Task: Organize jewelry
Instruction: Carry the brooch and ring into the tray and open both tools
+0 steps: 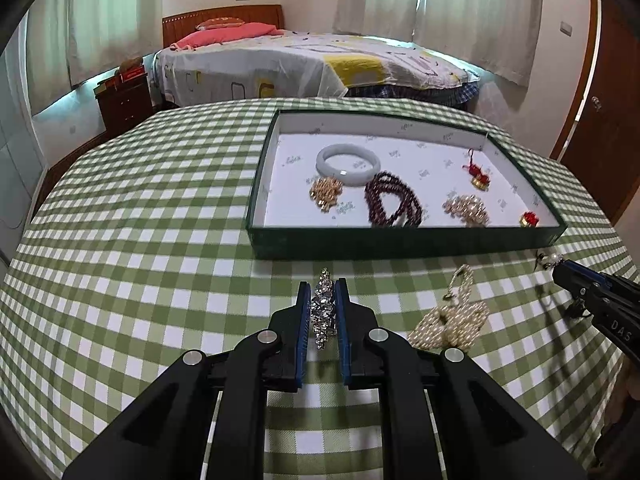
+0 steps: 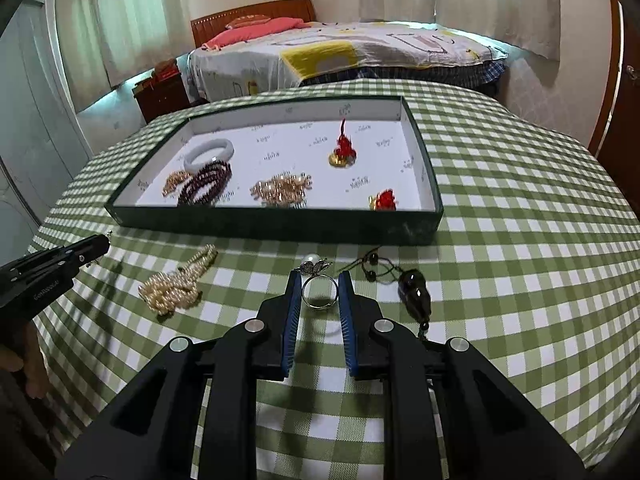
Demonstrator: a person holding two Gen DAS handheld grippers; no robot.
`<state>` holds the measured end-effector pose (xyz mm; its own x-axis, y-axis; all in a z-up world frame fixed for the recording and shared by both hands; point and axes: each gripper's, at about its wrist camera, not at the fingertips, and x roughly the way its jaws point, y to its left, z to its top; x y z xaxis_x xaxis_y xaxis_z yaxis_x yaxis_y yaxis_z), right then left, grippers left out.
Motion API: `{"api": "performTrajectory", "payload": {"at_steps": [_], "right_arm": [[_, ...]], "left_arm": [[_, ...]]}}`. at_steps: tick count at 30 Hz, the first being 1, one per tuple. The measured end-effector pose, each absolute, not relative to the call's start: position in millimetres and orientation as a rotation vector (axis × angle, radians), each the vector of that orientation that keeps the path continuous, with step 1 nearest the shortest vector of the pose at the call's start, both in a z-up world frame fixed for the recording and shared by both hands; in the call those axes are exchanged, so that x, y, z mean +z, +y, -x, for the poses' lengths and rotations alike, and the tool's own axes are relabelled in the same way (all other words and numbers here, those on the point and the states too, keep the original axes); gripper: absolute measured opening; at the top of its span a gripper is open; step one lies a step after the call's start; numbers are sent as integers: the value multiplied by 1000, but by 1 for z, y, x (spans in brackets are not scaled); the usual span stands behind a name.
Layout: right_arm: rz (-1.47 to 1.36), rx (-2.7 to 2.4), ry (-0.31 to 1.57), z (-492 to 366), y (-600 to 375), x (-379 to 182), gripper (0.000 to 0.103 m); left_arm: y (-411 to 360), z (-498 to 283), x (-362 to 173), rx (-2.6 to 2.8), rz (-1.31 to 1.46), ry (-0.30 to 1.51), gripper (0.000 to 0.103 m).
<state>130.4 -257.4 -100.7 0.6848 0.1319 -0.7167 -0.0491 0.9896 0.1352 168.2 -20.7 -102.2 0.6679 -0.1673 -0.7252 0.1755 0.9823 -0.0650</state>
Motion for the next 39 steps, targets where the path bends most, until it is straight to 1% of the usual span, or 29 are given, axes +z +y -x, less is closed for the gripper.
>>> {"api": "performTrajectory", "payload": {"at_steps": [14, 22, 30, 39], "right_arm": [[-92, 106, 713, -161, -263, -61, 19], [-72, 110, 698, -193, -268, -52, 19], [-41, 108, 712, -224, -278, -60, 19], [-34, 120, 802, -257, -289, -96, 19]], "left_arm": [[-51, -195, -56, -264, -2, 706, 13], [-79, -223, -46, -278, -2, 675, 13], [-104, -253, -50, -280, 3, 686, 13], [-132, -282, -88, -280, -31, 789, 13]]}}
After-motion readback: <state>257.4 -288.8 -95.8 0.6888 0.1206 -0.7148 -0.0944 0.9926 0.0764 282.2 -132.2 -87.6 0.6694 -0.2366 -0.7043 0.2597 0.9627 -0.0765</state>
